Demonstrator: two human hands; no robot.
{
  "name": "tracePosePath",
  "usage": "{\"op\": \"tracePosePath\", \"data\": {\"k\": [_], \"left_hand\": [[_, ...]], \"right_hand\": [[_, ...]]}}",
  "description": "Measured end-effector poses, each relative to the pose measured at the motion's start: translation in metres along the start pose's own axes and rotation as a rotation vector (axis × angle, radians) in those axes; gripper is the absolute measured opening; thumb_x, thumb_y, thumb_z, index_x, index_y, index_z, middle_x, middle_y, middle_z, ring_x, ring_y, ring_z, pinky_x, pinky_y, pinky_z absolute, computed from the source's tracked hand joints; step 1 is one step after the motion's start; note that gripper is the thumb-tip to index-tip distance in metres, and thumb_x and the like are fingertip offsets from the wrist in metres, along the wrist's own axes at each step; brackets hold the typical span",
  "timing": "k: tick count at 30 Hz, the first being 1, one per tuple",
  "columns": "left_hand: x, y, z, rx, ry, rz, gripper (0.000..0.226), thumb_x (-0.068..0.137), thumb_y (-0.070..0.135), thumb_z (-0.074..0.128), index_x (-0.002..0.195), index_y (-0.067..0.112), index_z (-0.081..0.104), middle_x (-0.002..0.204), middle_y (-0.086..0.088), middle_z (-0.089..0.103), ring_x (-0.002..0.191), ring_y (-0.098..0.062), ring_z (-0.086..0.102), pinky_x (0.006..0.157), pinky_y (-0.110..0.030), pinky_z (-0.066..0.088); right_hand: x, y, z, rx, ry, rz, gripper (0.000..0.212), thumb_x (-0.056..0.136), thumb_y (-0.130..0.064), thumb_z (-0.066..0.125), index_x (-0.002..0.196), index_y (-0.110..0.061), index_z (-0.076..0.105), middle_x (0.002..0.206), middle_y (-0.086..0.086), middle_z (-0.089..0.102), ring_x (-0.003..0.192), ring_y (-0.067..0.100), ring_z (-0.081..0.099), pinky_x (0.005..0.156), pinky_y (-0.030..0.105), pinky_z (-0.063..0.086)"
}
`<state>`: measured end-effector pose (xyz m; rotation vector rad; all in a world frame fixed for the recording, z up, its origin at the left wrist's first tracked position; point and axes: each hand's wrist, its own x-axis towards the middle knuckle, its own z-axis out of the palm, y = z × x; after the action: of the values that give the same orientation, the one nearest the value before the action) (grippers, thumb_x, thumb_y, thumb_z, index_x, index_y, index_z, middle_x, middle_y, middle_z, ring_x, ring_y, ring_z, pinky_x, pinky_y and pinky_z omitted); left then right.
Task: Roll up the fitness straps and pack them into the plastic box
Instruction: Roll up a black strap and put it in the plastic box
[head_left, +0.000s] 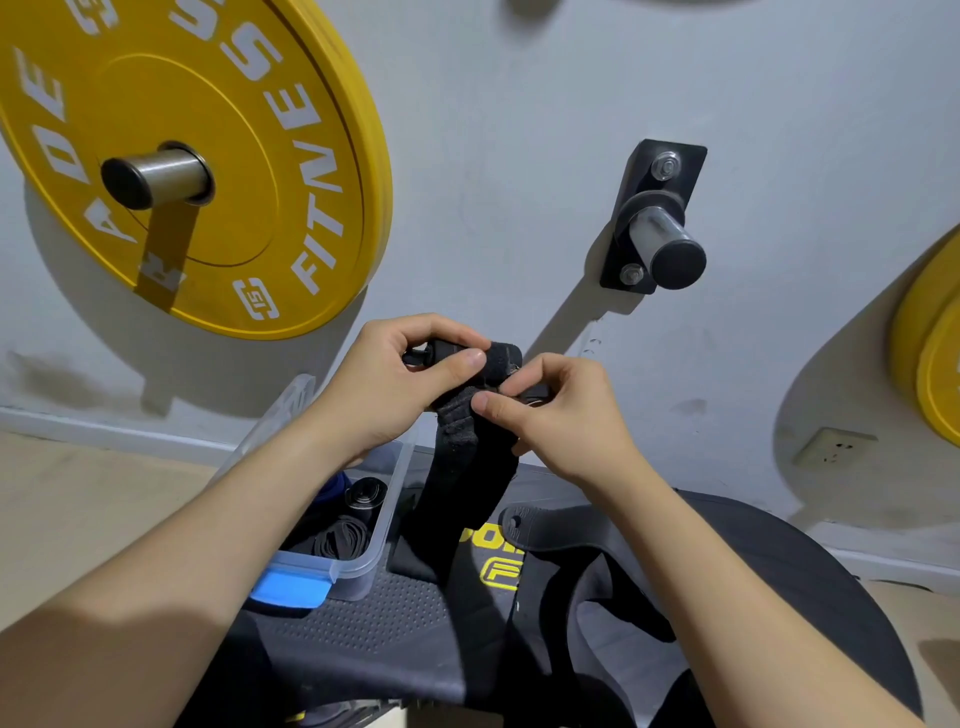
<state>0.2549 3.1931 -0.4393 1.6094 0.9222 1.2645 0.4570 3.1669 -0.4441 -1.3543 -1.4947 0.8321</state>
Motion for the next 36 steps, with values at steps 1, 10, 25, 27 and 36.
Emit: {"op": "tracePosePath", "data": {"k": [1,10,25,27,36], "left_hand": [[0.000,0.000,0.001,0.000,0.001,-0.003,0.018,0.096,0.010,0.080,0.106,0.025,0.084,0.107,-0.005,0.082,0.099,-0.025,0.080,0.087,-0.041,0.066],[-0.001,0.001,0.001,-0.016,0.009,-0.043,0.029,0.089,0.004,0.086,0.113,0.022,0.084,0.098,-0.005,0.083,0.087,-0.016,0.078,0.079,-0.030,0.064],[-0.005,0.009,-0.002,0.341,0.010,-0.012,0.065,0.074,0.023,0.100,0.134,0.024,0.075,0.116,0.010,0.080,0.107,-0.001,0.075,0.094,-0.020,0.059],[-0.007,0.010,0.000,0.363,-0.018,0.041,0.057,0.073,0.018,0.101,0.125,0.026,0.079,0.110,0.014,0.081,0.104,0.001,0.075,0.094,-0.018,0.058],[-0.005,0.002,0.003,0.257,-0.161,0.011,0.029,0.089,0.039,0.086,0.110,0.034,0.066,0.101,0.000,0.077,0.094,-0.009,0.073,0.077,-0.022,0.056]], "right_hand": [[0.001,0.001,0.000,0.022,0.018,0.034,0.039,0.073,-0.032,0.099,0.083,-0.015,0.065,0.073,0.008,0.076,0.056,0.024,0.071,0.058,0.047,0.064],[0.007,0.004,-0.006,0.215,-0.085,0.180,0.027,0.099,-0.011,0.076,0.124,-0.016,0.067,0.092,0.008,0.080,0.063,0.007,0.069,0.050,0.020,0.048],[0.010,0.004,-0.004,0.344,-0.178,0.230,0.050,0.112,-0.048,0.046,0.107,-0.012,0.080,0.086,0.008,0.077,0.072,0.022,0.070,0.064,0.033,0.058],[0.009,0.003,-0.006,0.316,-0.224,0.225,0.055,0.106,-0.061,0.054,0.114,-0.012,0.078,0.083,0.006,0.070,0.067,0.020,0.064,0.066,0.032,0.055],[0.004,-0.001,-0.005,0.356,-0.115,0.067,0.016,0.099,-0.024,0.078,0.109,-0.012,0.074,0.091,0.017,0.073,0.081,0.027,0.065,0.082,0.044,0.054]]}}
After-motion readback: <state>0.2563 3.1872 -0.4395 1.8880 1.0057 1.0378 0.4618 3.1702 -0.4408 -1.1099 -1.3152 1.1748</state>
